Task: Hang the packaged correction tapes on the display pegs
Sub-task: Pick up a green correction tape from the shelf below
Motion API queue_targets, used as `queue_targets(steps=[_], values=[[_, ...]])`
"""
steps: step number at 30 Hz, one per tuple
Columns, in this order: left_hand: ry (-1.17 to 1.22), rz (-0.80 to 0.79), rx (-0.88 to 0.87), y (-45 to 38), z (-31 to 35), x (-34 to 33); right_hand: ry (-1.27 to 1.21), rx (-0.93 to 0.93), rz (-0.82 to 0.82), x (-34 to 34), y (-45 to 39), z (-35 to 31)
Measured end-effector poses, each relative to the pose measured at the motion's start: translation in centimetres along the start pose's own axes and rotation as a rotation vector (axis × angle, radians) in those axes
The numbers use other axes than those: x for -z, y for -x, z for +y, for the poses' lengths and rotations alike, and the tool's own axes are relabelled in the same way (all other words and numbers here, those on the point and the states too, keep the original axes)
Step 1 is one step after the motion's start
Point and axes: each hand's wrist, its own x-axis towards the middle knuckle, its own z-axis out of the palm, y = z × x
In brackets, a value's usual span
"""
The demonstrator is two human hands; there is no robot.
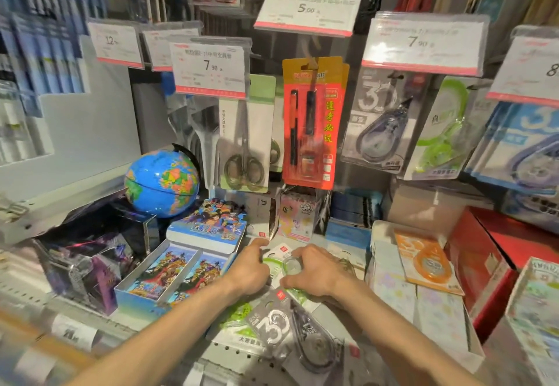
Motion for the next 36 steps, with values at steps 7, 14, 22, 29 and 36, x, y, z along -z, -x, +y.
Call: queue_targets(steps=[7, 14, 22, 29, 36], values=[[0.15, 0.209, -0.114, 1.3, 1.4, 0.0, -0.249, -0.07, 0.148, 0.3, 0.6, 0.4], [0.37, 0.341, -0.196, 1.9, 3.2, 1.0, -0.461, 0.008, 0.322, 1.6, 1.3, -0.8], [0.489, 0.216, -0.171, 2.6, 2.7, 3.2, -0.509, 0.074, 0.358, 2.5, 1.3, -3.8], [0.664, -0.003, -0.184, 3.1, 3.0, 3.0, -0.638, -0.056, 0.247, 4.9, 4.2, -1.6], [0.672, -0.14, -0.239, 6.0, 6.4, -0.4, -0.711, -0.12, 0.233, 7.8, 9.2, 2.8]])
